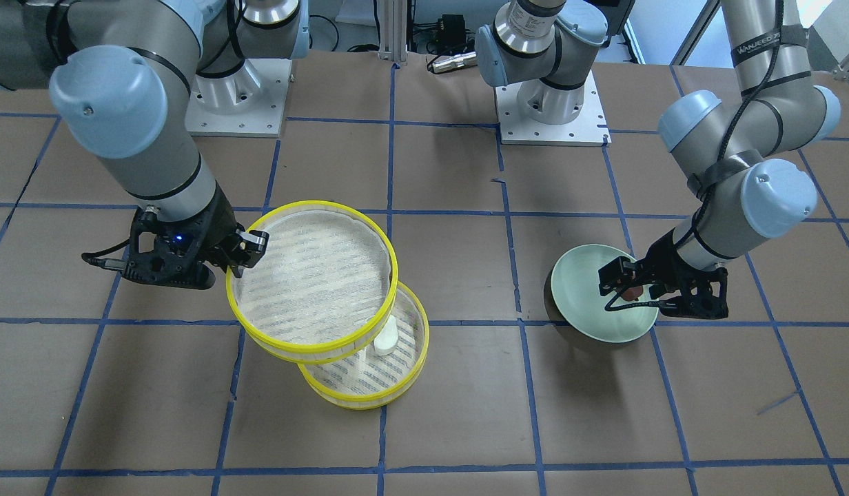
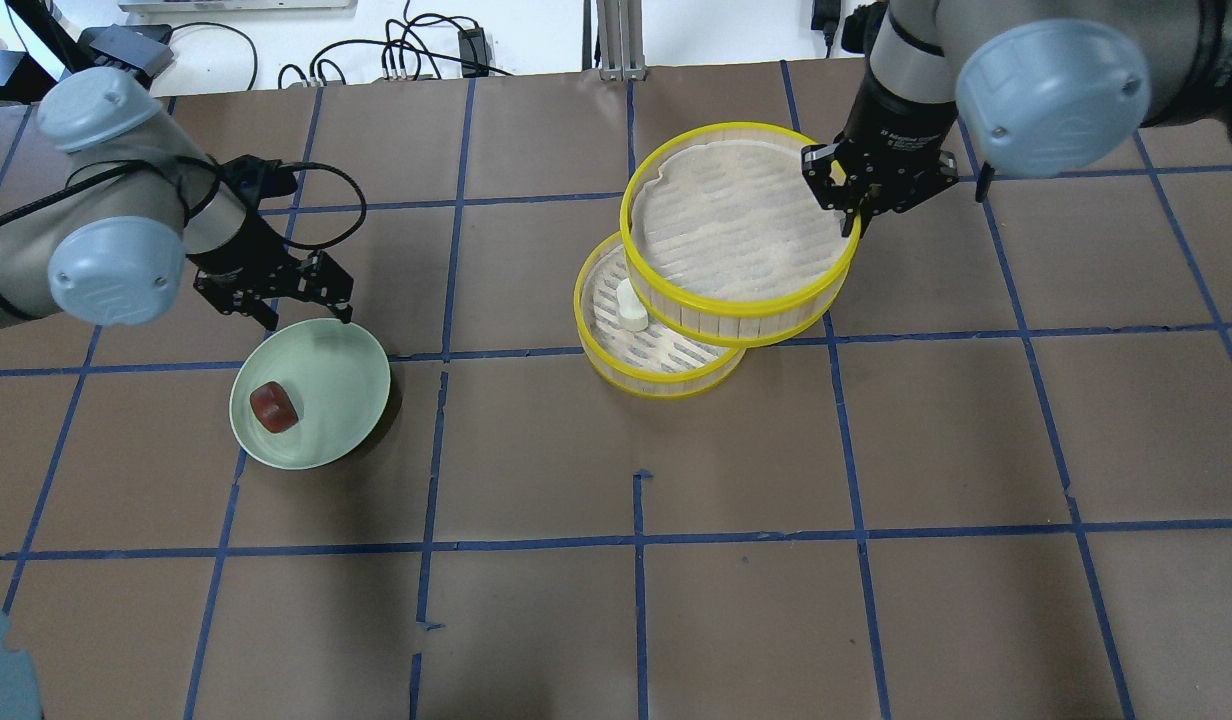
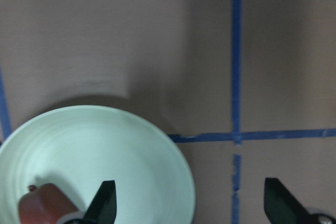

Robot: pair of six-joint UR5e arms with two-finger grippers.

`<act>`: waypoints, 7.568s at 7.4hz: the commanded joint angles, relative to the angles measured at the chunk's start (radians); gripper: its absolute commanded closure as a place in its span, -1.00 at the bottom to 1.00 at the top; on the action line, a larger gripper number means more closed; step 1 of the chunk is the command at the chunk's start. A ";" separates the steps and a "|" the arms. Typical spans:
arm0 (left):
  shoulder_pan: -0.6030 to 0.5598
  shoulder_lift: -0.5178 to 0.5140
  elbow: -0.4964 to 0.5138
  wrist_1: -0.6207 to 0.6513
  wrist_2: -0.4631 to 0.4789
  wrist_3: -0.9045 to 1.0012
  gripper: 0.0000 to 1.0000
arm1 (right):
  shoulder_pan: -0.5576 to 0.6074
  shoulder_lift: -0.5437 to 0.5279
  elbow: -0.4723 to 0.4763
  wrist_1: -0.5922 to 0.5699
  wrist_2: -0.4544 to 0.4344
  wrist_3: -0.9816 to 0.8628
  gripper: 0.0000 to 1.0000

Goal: Place buns in different layers of steamer
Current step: 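Restack the top tier with the right gripper while the left gripper returns to the plate, then grasp the brown bun on the plate with the left gripper and lift it, then hold the brown bun while the right gripper releases the steamer rim and withdraws, then carry the brown bun with the left gripper over the top tier and lower it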

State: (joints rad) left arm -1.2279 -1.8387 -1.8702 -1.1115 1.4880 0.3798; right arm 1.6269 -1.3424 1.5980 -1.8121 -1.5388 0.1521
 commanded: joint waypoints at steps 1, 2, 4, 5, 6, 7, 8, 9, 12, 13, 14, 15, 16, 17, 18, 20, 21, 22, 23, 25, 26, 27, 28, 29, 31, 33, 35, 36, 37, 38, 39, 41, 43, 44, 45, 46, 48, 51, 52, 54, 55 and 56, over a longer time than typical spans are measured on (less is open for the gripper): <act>0.033 -0.029 -0.042 0.070 0.003 0.074 -0.89 | 0.005 0.043 0.022 -0.056 -0.001 0.000 0.72; 0.033 -0.034 -0.064 0.071 0.008 0.077 -0.87 | 0.005 0.049 0.022 -0.059 -0.003 0.001 0.72; 0.033 -0.056 -0.089 0.075 0.103 0.076 -0.87 | 0.007 0.051 0.033 -0.058 -0.006 0.013 0.72; 0.031 -0.068 -0.092 0.078 0.103 0.076 -0.83 | 0.007 0.051 0.055 -0.100 -0.004 0.029 0.72; 0.030 -0.068 -0.096 0.076 0.103 0.074 -0.83 | 0.007 0.052 0.062 -0.116 0.000 0.030 0.72; 0.024 -0.068 -0.110 0.076 0.109 0.076 -0.78 | 0.007 0.057 0.062 -0.118 0.000 0.030 0.72; 0.024 -0.070 -0.107 0.076 0.110 0.074 -0.27 | 0.008 0.058 0.062 -0.119 0.000 0.030 0.72; 0.022 -0.070 -0.104 0.076 0.112 0.073 0.23 | 0.007 0.058 0.062 -0.119 0.000 0.029 0.72; 0.021 -0.054 -0.080 0.085 0.097 0.037 0.94 | 0.007 0.060 0.060 -0.121 0.002 0.030 0.72; 0.012 -0.044 -0.035 0.067 0.074 0.034 0.96 | 0.008 0.061 0.063 -0.121 0.003 0.030 0.72; -0.005 -0.036 0.015 0.005 0.039 0.012 0.97 | 0.008 0.071 0.063 -0.128 0.006 0.032 0.72; -0.031 -0.028 0.066 -0.058 0.031 -0.042 0.98 | 0.011 0.077 0.065 -0.150 0.015 0.056 0.72; -0.059 -0.031 0.097 -0.077 0.015 -0.095 0.98 | 0.031 0.081 0.065 -0.162 0.047 0.082 0.72; -0.073 -0.028 0.105 -0.079 -0.029 -0.135 0.98 | 0.043 0.092 0.066 -0.171 0.049 0.095 0.73; -0.115 -0.025 0.109 -0.077 -0.038 -0.229 0.98 | 0.063 0.115 0.065 -0.234 0.049 0.175 0.73; -0.153 -0.022 0.111 -0.067 -0.035 -0.246 0.97 | 0.083 0.137 0.060 -0.256 0.005 0.192 0.73; -0.153 -0.024 0.111 -0.065 -0.035 -0.246 0.97 | 0.083 0.137 0.066 -0.256 -0.003 0.193 0.73; -0.153 -0.024 0.112 -0.065 -0.037 -0.246 0.97 | 0.083 0.140 0.068 -0.251 -0.004 0.193 0.73; -0.153 -0.024 0.117 -0.065 -0.037 -0.246 0.97 | 0.083 0.140 0.079 -0.250 -0.006 0.192 0.72; -0.153 -0.024 0.128 -0.076 -0.035 -0.246 0.97 | 0.088 0.140 0.088 -0.257 0.002 0.190 0.72; -0.153 -0.024 0.128 -0.076 -0.035 -0.246 0.97 | 0.091 0.138 0.086 -0.257 0.005 0.190 0.72; -0.153 -0.024 0.128 -0.076 -0.035 -0.249 0.97 | 0.093 0.140 0.091 -0.257 0.005 0.190 0.72; -0.153 -0.025 0.128 -0.076 -0.035 -0.249 0.97 | 0.093 0.140 0.091 -0.256 0.003 0.189 0.69; -0.153 -0.025 0.128 -0.076 -0.037 -0.251 0.97 | 0.093 0.140 0.091 -0.256 0.003 0.187 0.56; -0.153 -0.025 0.128 -0.074 -0.037 -0.251 0.97 | 0.093 0.141 0.092 -0.256 -0.001 0.164 0.42; -0.160 -0.022 0.152 -0.080 -0.022 -0.259 0.97 | 0.084 0.126 0.076 -0.262 -0.007 0.094 -0.76; -0.230 -0.028 0.251 -0.181 -0.032 -0.394 0.97 | -0.055 0.010 -0.039 0.004 -0.003 -0.018 -0.93; -0.286 -0.037 0.279 -0.186 -0.035 -0.456 0.97 | -0.115 -0.050 -0.052 0.078 0.006 -0.108 -0.95; -0.341 -0.036 0.286 -0.170 -0.099 -0.583 0.98 | -0.140 -0.104 -0.061 0.142 -0.009 -0.114 -0.97; -0.432 -0.034 0.293 -0.139 -0.120 -0.692 0.98 | -0.139 -0.166 -0.058 0.193 -0.038 -0.115 -0.98; -0.521 -0.048 0.321 -0.090 -0.187 -0.802 0.98 | -0.150 -0.193 -0.067 0.250 -0.005 -0.121 -0.99; -0.619 -0.085 0.333 -0.050 -0.288 -0.863 0.99 | -0.145 -0.187 -0.079 0.257 0.006 -0.146 -0.99; -0.630 -0.181 0.333 0.071 -0.285 -0.886 0.81 | -0.142 -0.189 -0.082 0.260 0.003 -0.149 -0.99; -0.628 -0.195 0.333 0.079 -0.281 -0.883 0.28 | -0.140 -0.189 -0.081 0.260 0.009 -0.149 -0.99; -0.630 -0.192 0.332 0.091 -0.279 -0.883 -0.54 | -0.139 -0.189 -0.082 0.260 0.017 -0.149 -0.99; -0.630 -0.191 0.329 0.105 -0.279 -0.883 -0.68 | -0.148 -0.189 -0.085 0.258 0.008 -0.149 -0.99; -0.630 -0.165 0.329 0.093 -0.273 -0.874 -0.83 | -0.142 -0.189 -0.096 0.258 0.017 -0.149 -0.99; -0.625 -0.143 0.321 0.082 -0.222 -0.874 -0.93 | -0.140 -0.190 -0.096 0.260 0.016 -0.147 -0.99; -0.625 -0.140 0.333 0.082 -0.218 -0.874 -0.97 | -0.140 -0.192 -0.096 0.260 0.014 -0.149 -0.99; -0.625 -0.139 0.329 0.082 -0.222 -0.880 -0.96 | -0.140 -0.192 -0.096 0.260 0.014 -0.149 -0.99; -0.618 -0.123 0.327 0.073 -0.207 -0.871 -1.00 | -0.140 -0.192 -0.096 0.258 0.014 -0.147 -0.99; -0.551 -0.061 0.327 0.008 -0.133 -0.854 -1.00 | -0.140 -0.193 -0.096 0.260 0.014 -0.147 -0.99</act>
State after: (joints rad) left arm -1.8309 -1.9517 -1.5429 -1.0522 1.2951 -0.4891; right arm 1.4864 -1.5346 1.5018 -1.5530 -1.5248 0.0042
